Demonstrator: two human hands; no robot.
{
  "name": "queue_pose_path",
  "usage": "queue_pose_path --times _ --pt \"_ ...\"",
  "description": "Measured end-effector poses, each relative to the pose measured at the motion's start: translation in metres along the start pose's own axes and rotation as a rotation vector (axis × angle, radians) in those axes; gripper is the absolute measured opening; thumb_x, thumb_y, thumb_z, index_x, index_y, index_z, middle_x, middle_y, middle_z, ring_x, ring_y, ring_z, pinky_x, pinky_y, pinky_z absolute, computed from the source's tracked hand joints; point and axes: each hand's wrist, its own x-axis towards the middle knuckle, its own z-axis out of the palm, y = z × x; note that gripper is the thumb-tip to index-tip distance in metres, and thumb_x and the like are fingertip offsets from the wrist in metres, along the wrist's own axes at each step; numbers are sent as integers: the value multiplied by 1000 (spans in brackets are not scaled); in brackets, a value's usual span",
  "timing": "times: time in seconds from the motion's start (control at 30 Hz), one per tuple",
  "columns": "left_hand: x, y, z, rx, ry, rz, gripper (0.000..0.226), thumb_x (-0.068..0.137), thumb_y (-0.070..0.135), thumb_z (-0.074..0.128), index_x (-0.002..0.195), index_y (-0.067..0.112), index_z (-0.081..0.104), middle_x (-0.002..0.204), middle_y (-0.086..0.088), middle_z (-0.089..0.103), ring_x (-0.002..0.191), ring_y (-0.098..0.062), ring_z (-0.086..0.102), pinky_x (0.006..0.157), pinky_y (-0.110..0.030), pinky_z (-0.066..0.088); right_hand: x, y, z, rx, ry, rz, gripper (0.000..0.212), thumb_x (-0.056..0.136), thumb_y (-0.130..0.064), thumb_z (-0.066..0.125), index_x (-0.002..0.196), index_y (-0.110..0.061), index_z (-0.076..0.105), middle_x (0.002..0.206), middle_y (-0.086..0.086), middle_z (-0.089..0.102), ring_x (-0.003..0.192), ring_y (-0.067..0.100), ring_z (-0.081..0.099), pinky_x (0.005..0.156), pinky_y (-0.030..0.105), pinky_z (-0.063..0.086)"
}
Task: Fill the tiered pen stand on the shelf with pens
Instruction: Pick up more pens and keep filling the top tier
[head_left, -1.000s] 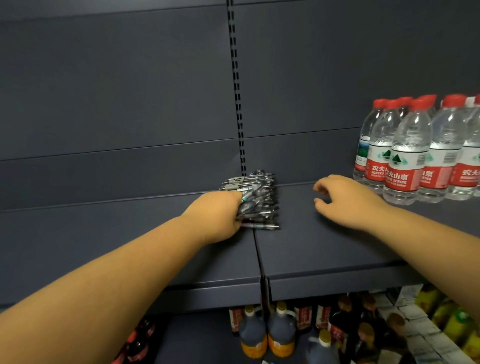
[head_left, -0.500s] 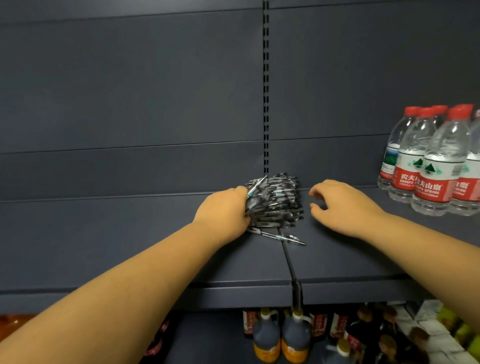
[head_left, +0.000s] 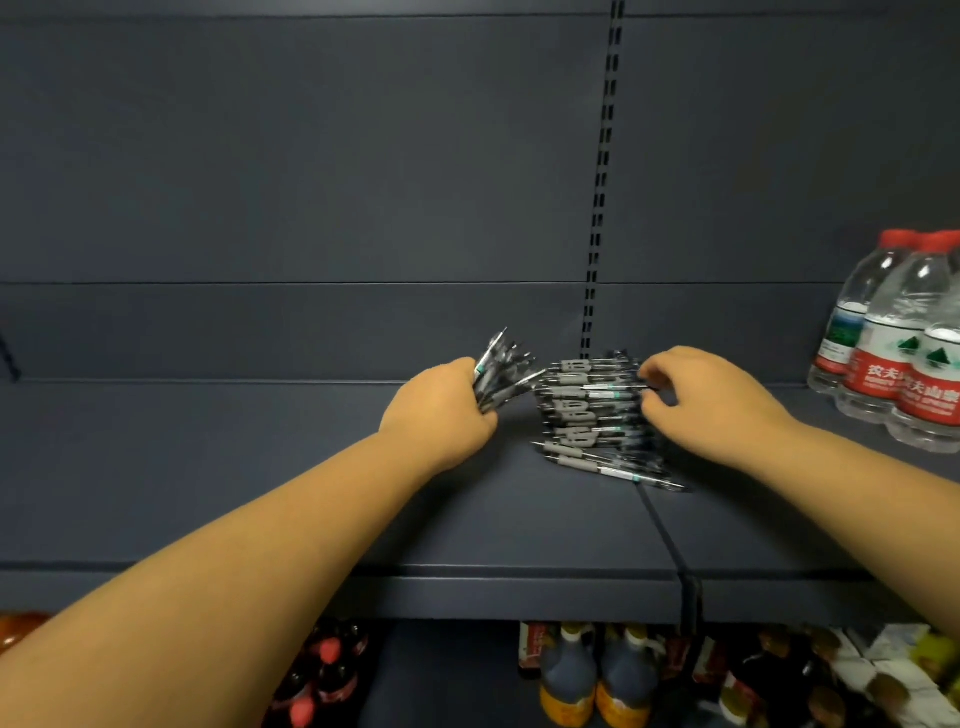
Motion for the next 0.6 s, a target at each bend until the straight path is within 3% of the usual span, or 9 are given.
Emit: queue_pose_path --times 0.23,0.4,0.5,0.6 --pt "-22 -75 -72 -200 100 -214 13 81 28 62 81 21 51 74 0 65 63 -22 60 54 -30 45 35 -117 16 90 24 -175 23 97 -27 54 117 -22 63 108 -7 60 103 18 59 88 35 50" --pt "-61 -155 -138 -401 254 -337 11 76 18 62 84 12 58 72 -2 73 72 -33 71 67 -48 61 58 -229 36 147 27 -321 25 97 -30 54 119 -23 64 107 -9 59 102 17 58 88 34 50" --pt "-92 -210 -178 -415 381 -392 11 77 15 61 84 7 57 73 -12 70 66 -34 66 63 -50 57 68 -300 49 190 15 -401 24 97 -30 53 118 -23 63 105 -9 58 99 16 57 87 34 50" --pt "-127 -264 -214 -410 468 -458 9 79 13 60 80 7 52 74 -19 68 56 -26 57 55 -50 55 74 -370 61 219 1 -476 23 97 -30 53 116 -23 63 105 -9 58 97 17 58 85 33 50"
